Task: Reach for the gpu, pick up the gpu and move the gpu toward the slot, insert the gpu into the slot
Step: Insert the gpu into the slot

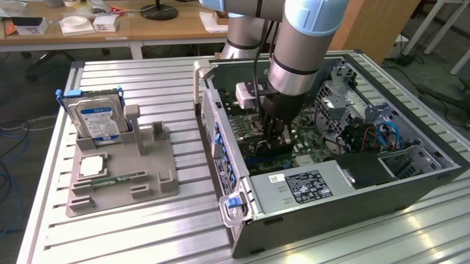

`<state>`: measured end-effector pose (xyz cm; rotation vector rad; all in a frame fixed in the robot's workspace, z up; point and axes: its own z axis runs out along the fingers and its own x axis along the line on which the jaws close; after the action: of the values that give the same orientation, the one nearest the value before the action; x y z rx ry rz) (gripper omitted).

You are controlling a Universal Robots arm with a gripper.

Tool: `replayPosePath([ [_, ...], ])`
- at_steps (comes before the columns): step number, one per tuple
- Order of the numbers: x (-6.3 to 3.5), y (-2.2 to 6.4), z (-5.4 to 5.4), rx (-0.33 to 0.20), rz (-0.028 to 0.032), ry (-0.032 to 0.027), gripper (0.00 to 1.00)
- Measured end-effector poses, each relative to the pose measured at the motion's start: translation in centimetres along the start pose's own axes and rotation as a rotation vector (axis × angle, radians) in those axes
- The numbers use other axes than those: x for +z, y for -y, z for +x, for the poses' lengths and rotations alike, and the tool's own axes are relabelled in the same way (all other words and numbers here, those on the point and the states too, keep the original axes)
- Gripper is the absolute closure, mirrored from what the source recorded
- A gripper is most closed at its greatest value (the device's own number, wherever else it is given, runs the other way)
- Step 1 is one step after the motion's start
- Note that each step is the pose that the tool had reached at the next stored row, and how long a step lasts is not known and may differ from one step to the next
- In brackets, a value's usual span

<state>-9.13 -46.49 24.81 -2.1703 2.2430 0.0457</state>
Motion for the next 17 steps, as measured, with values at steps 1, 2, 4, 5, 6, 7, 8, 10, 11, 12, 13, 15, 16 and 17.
replayPosePath([
  [1, 0.0, 0.0, 0.0, 0.0, -0.0001, -0.0001, 0.74],
  [2, 0.01, 0.0, 0.0, 0.0, -0.0001, -0.0003, 0.74],
  [4, 0.02, 0.0, 0.0, 0.0, -0.0002, -0.0003, 0.74],
  [5, 0.03, 0.0, 0.0, 0.0, -0.0002, -0.0003, 0.74],
  [6, 0.03, 0.0, 0.0, 0.0, -0.0001, -0.0002, 0.74],
  [7, 0.04, 0.0, 0.0, 0.0, -0.0001, -0.0001, 0.74],
  [8, 0.04, 0.0, 0.0, 0.0, -0.0001, -0.0001, 0.74],
  [10, 0.01, 0.0, -0.01, 0.0, 0.0002, 0.0004, 0.74],
  [11, -0.01, 0.0, -0.01, 0.0, 0.0003, 0.0006, 0.74],
  [12, -0.04, 0.0, -0.01, 0.0, 0.0003, 0.0007, 0.74],
  [13, -0.08, 0.0, -0.01, 0.0, 0.0002, 0.0005, 0.74],
  [15, -0.2, 0.0, -0.01, 0.0, 0.0, 0.0001, 0.74],
  [16, -0.22, 0.0, -0.01, 0.0, 0.0001, 0.0003, 0.74],
  [17, -0.22, 0.0, -0.01, 0.0, 0.0002, 0.0004, 0.74],
])
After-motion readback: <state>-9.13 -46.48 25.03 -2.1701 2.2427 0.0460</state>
